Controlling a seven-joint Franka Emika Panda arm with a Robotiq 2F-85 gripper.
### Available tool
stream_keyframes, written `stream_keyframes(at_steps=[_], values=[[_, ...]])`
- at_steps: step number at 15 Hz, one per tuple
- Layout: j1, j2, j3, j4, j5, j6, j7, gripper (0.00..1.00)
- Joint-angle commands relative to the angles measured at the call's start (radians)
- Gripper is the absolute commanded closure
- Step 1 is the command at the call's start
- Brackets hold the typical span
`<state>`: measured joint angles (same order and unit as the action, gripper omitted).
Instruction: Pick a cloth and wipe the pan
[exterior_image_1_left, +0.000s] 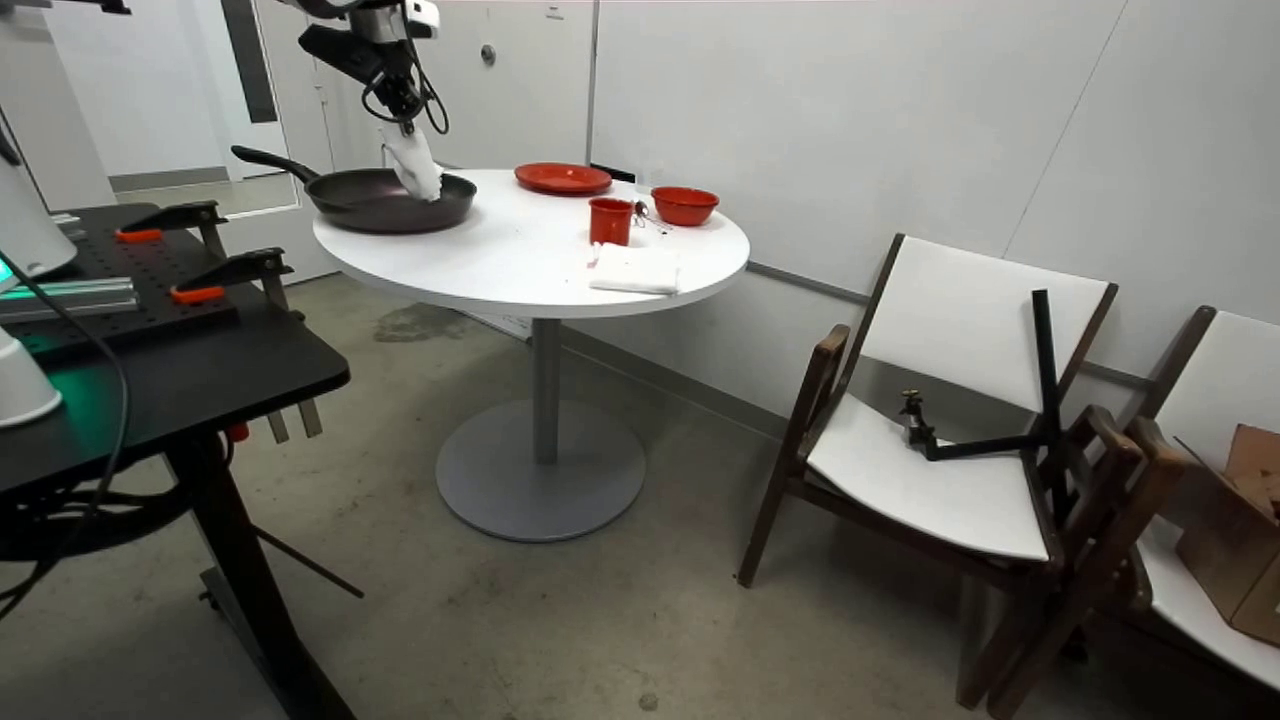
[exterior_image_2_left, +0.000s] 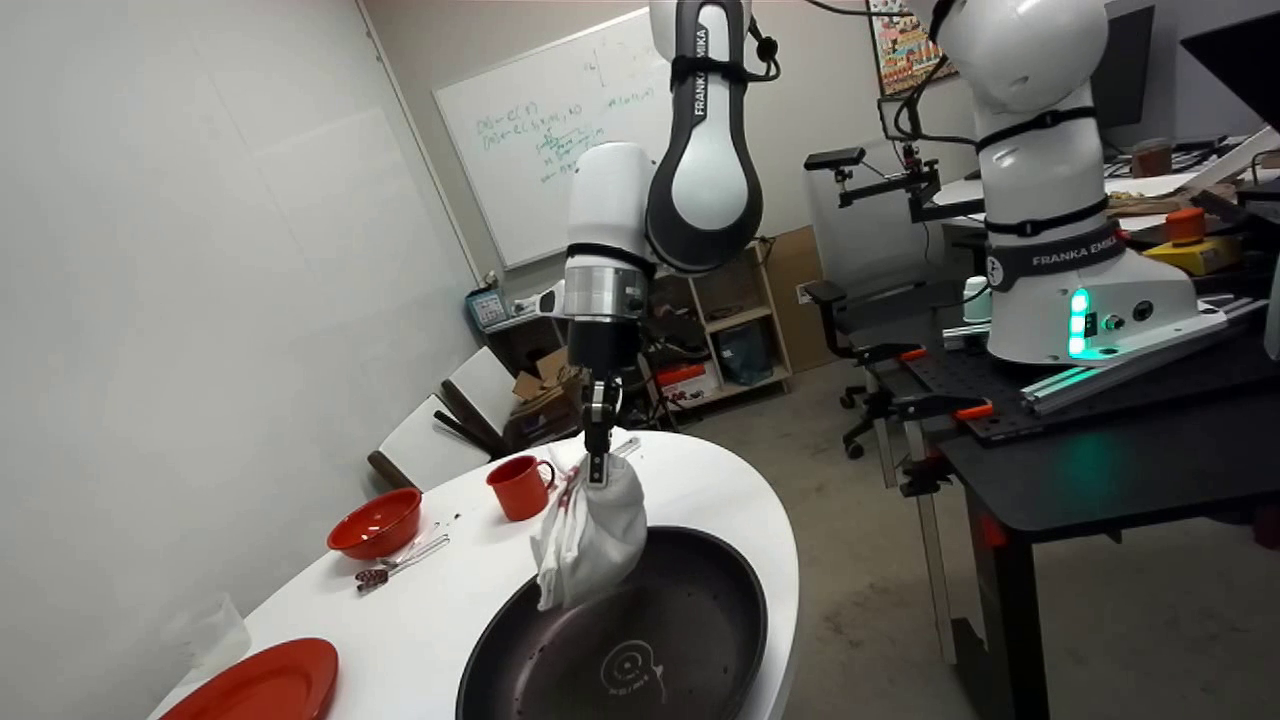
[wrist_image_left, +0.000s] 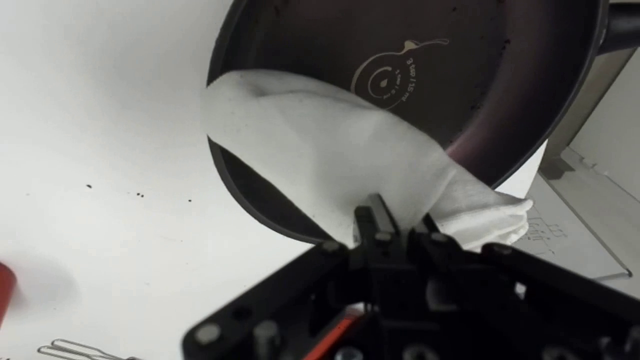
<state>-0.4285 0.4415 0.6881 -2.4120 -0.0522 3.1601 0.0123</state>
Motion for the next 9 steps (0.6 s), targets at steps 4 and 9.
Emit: stream_keyframes(at_steps=[4,9], values=[[-0.468,0.036,0.343,-0.076,0.019,0.002,-0.011,0.98],[-0.671,0.064,0.45,-0.085,0.016,-0.017,0.008,0.98]])
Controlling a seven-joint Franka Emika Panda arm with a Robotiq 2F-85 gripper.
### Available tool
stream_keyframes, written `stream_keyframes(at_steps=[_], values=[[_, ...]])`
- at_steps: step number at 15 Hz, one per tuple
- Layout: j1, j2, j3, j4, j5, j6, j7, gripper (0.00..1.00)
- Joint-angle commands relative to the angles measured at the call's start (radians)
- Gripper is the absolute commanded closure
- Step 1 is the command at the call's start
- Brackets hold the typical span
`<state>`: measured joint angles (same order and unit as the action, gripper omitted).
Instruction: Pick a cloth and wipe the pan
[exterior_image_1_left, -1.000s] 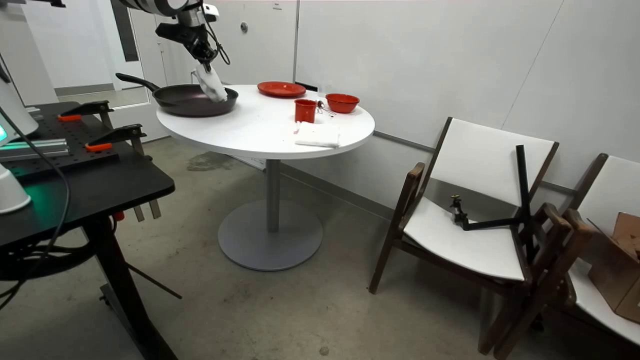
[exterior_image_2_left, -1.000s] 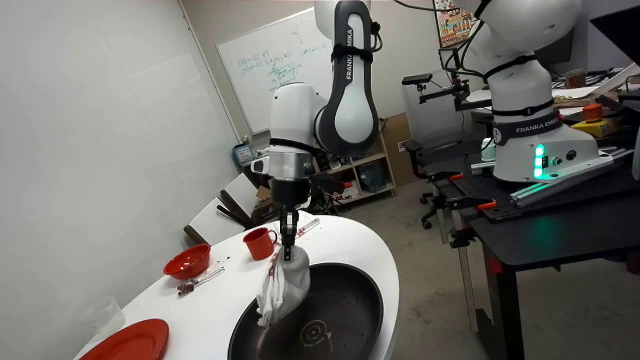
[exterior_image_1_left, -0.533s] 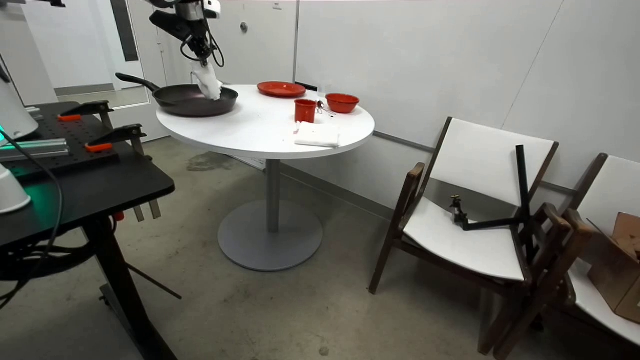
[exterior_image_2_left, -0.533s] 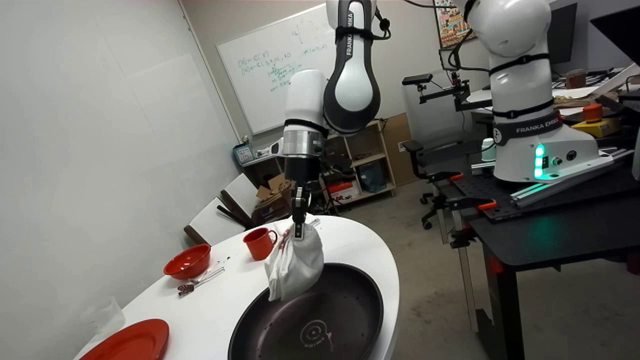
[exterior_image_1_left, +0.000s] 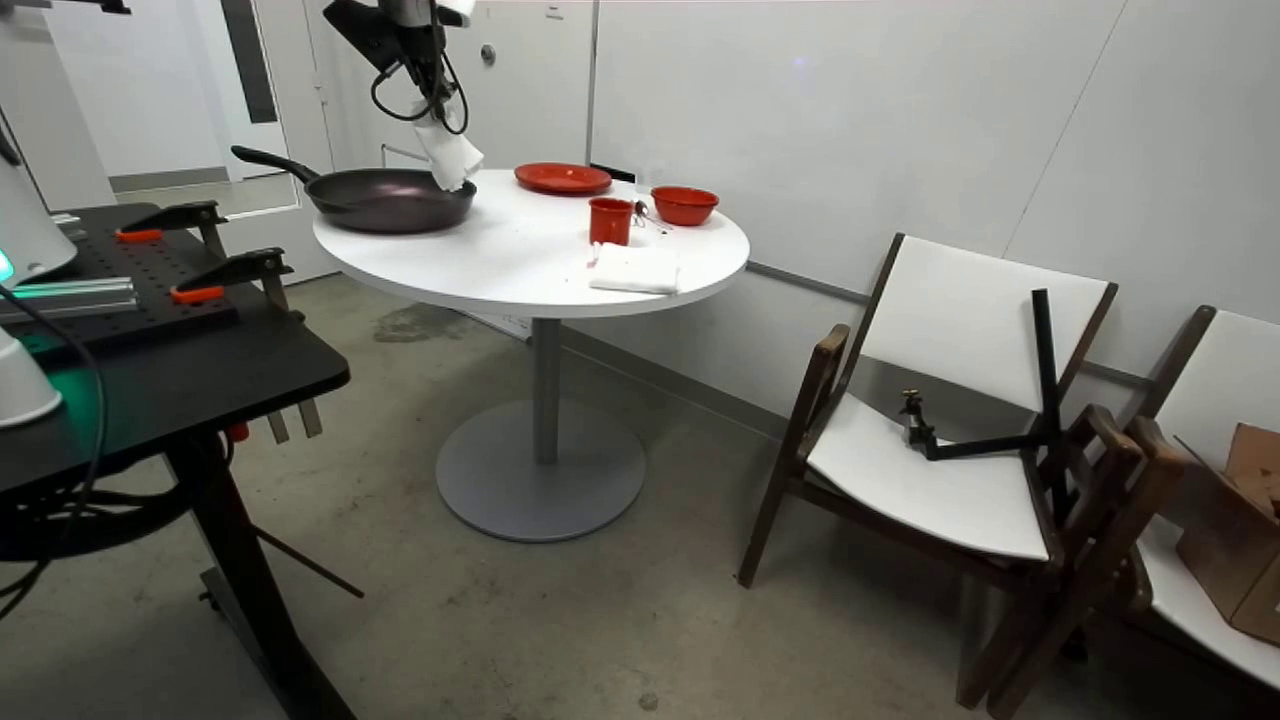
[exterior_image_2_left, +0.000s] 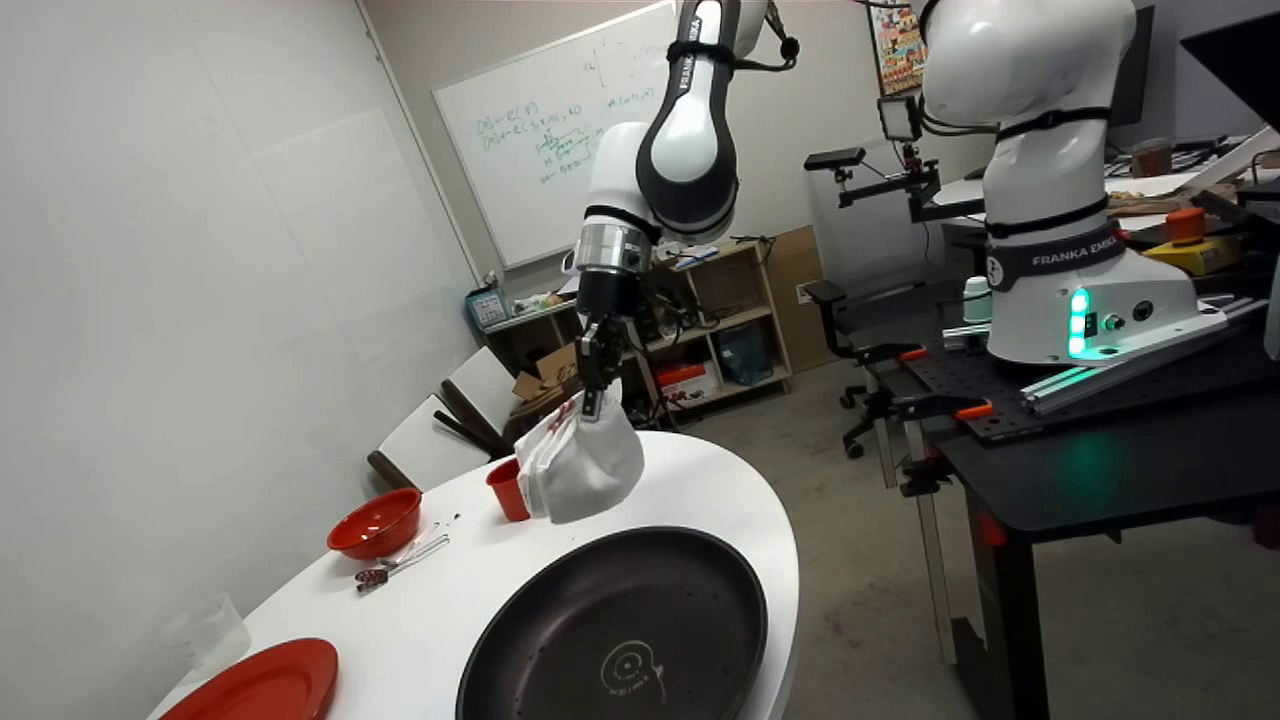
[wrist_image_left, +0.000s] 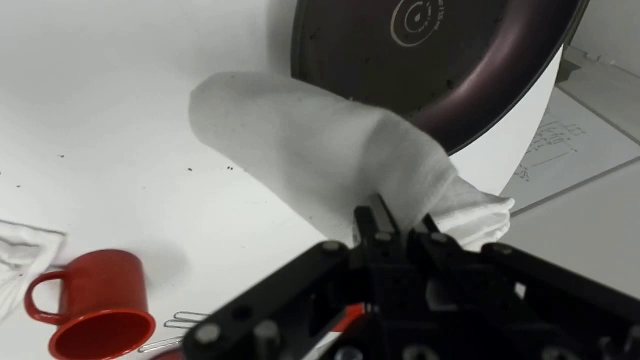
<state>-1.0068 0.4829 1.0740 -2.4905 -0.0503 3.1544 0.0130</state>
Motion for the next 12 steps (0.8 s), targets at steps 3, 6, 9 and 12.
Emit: stream_keyframes(at_steps=[3,6,9,12], values=[[-0.148,0.035,0.087,0.006,0.051,-0.032,-0.003,0.98],[-0.197,0.048,0.11,0.024,0.082,-0.078,-0.002,0.98],[-0.234,0.059,0.12,0.049,0.125,-0.118,-0.007,0.98],[-0.216,0.04,0.095,0.039,0.139,-0.094,-0.023,0.93]])
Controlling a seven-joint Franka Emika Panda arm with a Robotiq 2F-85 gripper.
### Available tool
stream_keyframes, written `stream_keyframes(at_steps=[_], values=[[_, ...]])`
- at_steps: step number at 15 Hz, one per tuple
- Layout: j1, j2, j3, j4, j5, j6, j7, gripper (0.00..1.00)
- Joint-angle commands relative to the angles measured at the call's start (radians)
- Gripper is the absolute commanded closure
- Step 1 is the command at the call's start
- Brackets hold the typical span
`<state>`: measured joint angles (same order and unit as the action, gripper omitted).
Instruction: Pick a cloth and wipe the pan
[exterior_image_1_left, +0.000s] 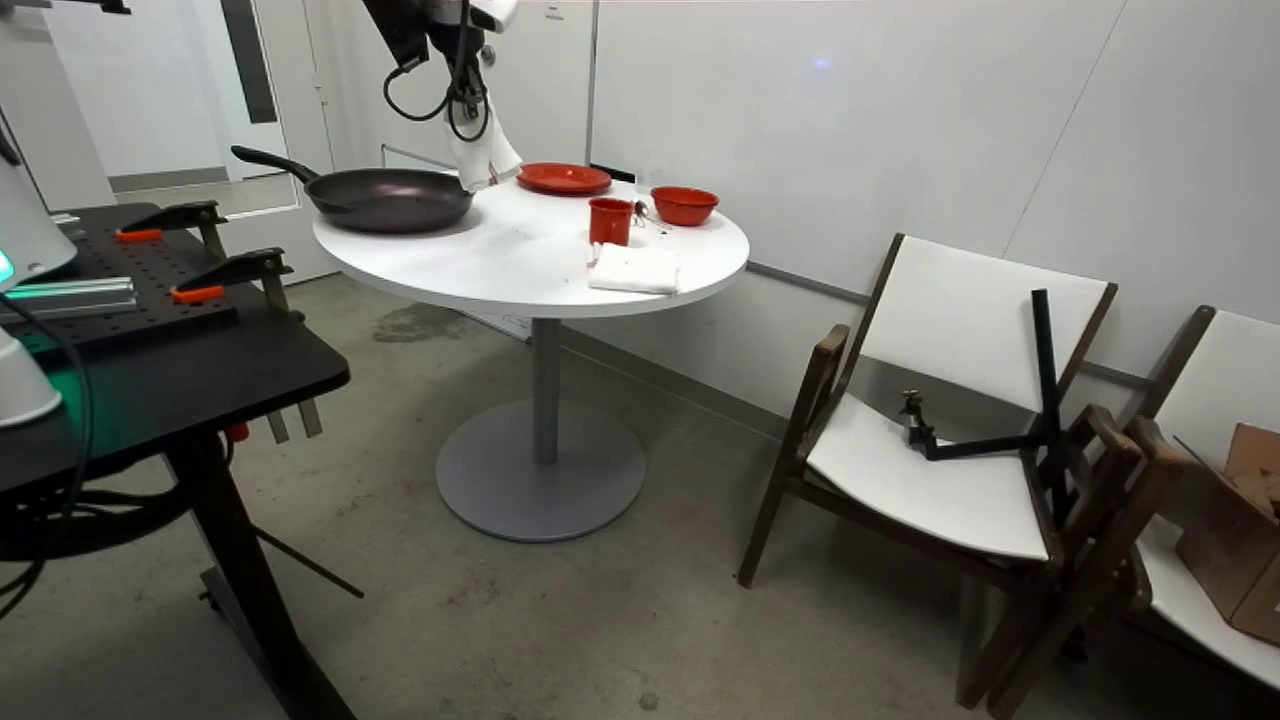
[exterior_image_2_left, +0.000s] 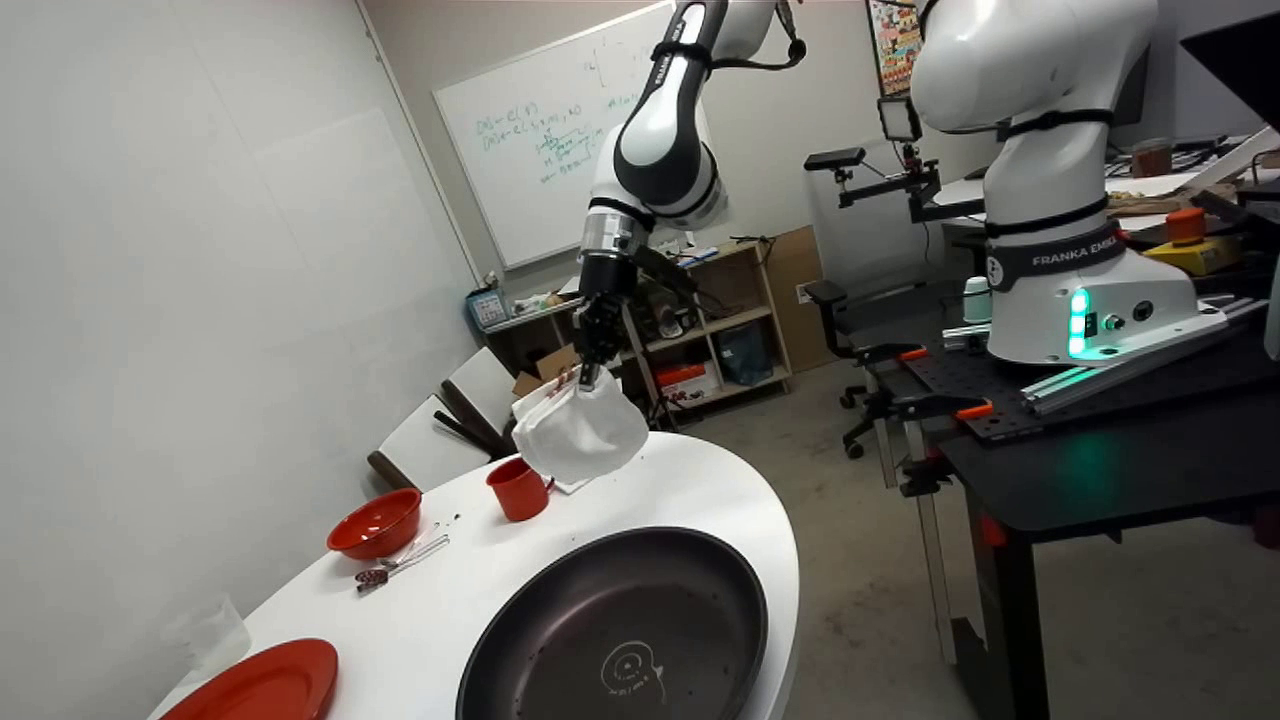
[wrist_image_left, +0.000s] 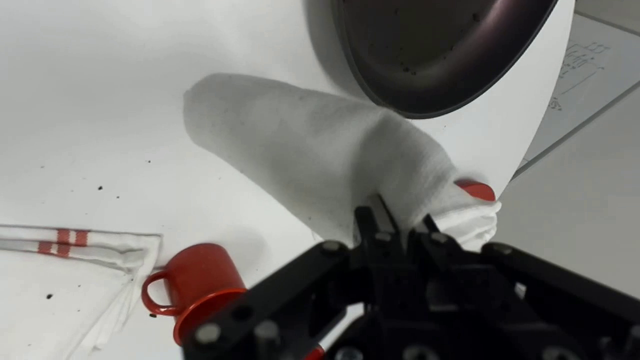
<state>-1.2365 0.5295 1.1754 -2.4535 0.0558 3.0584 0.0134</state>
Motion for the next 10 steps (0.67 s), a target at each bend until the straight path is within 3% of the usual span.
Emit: stream_keyframes(at_steps=[1,9,10], values=[[0.006,-0.002,-0.004,0.006,0.034,0.002,-0.023,0.93],[-0.002,0.013,0.003,0.009,0.034,0.001,-0.022,0.93],[-0.002,0.013,0.003,0.009,0.034,0.001,-0.022,0.98]])
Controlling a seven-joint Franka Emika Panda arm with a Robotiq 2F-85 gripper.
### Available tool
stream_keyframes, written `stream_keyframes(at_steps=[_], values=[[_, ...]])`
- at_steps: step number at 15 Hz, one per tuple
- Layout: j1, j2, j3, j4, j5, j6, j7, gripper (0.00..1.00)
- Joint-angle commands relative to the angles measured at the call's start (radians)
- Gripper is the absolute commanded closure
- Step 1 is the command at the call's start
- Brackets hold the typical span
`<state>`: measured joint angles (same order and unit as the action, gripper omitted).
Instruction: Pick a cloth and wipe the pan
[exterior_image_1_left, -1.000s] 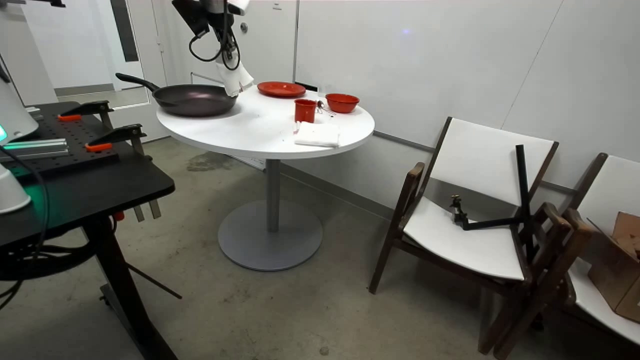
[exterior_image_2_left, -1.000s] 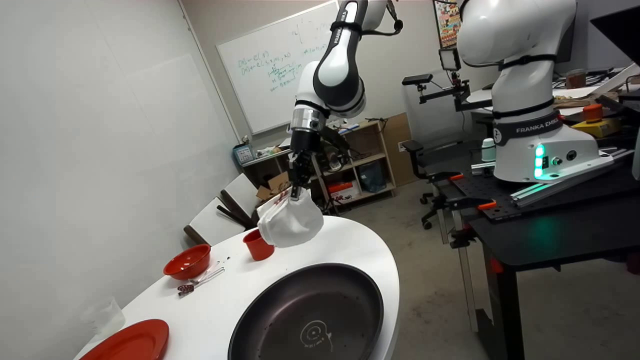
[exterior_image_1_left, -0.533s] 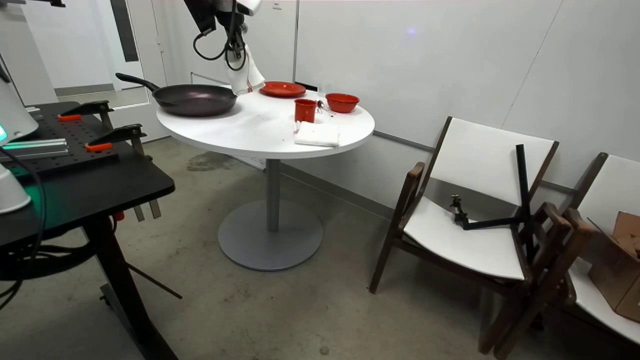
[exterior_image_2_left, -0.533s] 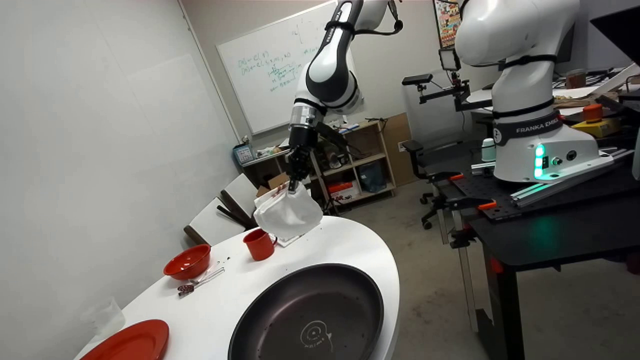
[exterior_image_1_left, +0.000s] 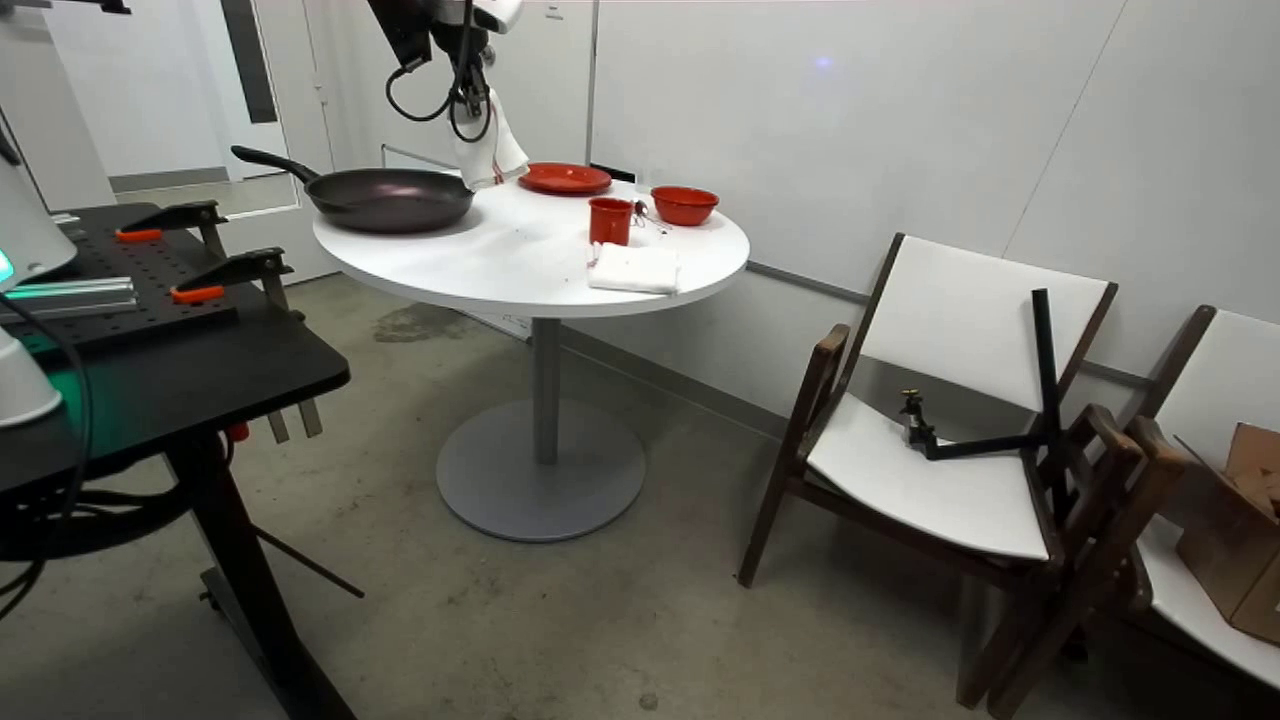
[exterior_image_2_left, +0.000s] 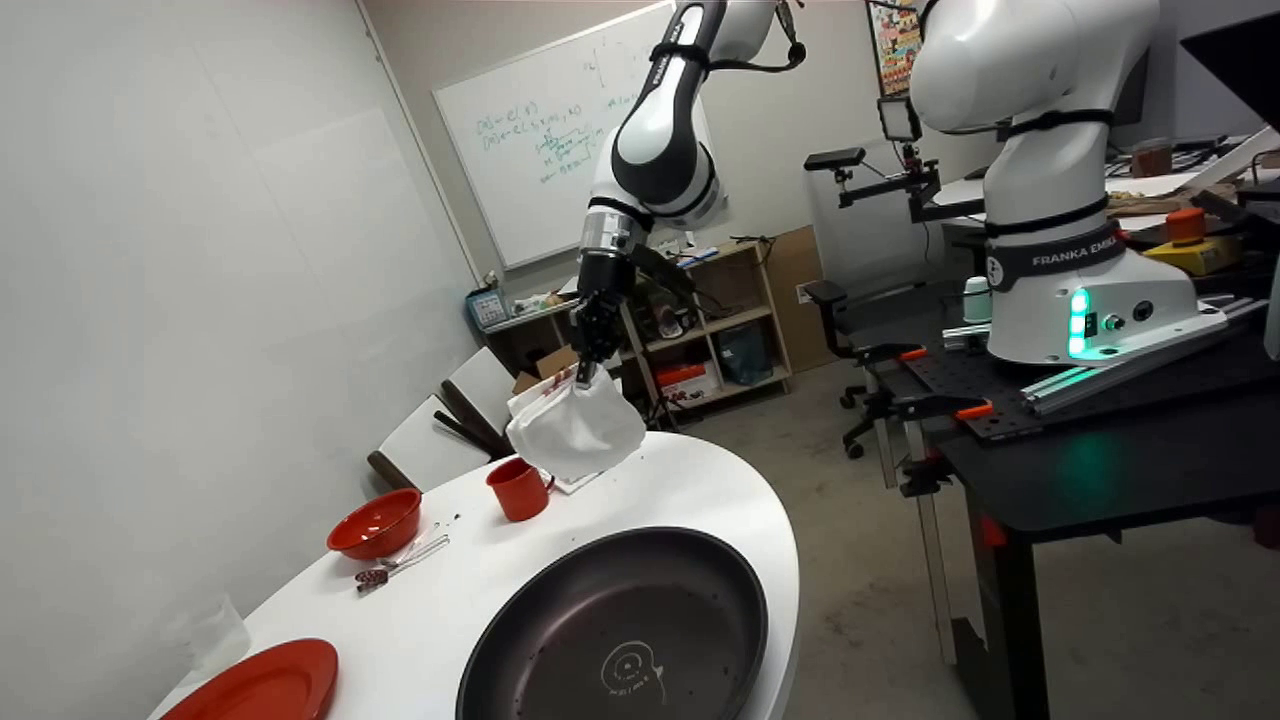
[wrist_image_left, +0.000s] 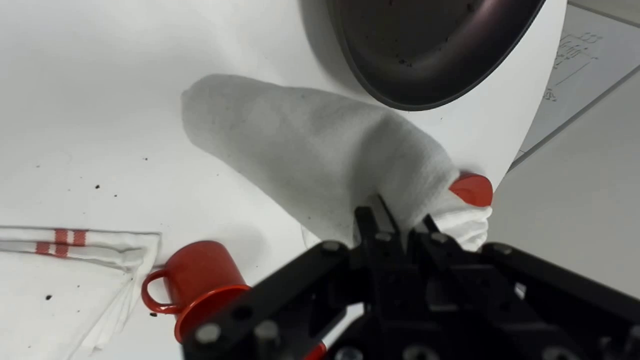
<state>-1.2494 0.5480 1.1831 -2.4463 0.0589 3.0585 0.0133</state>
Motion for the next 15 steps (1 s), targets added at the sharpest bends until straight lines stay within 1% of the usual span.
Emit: stream_keyframes(at_steps=[1,3,7,10,12,15], values=[[0.016,-0.011,-0.015,0.007,0.033,0.007,-0.018,0.98],[0.036,-0.028,-0.049,0.022,0.04,0.023,-0.003,0.98],[0.055,-0.019,-0.096,0.087,0.06,-0.029,0.003,0.98],[0.108,-0.042,-0.165,0.149,0.092,-0.071,0.016,0.98],[0.168,-0.066,-0.233,0.195,0.117,-0.108,0.028,0.98],[0.303,-0.108,-0.383,0.267,0.152,-0.174,0.05,0.98]])
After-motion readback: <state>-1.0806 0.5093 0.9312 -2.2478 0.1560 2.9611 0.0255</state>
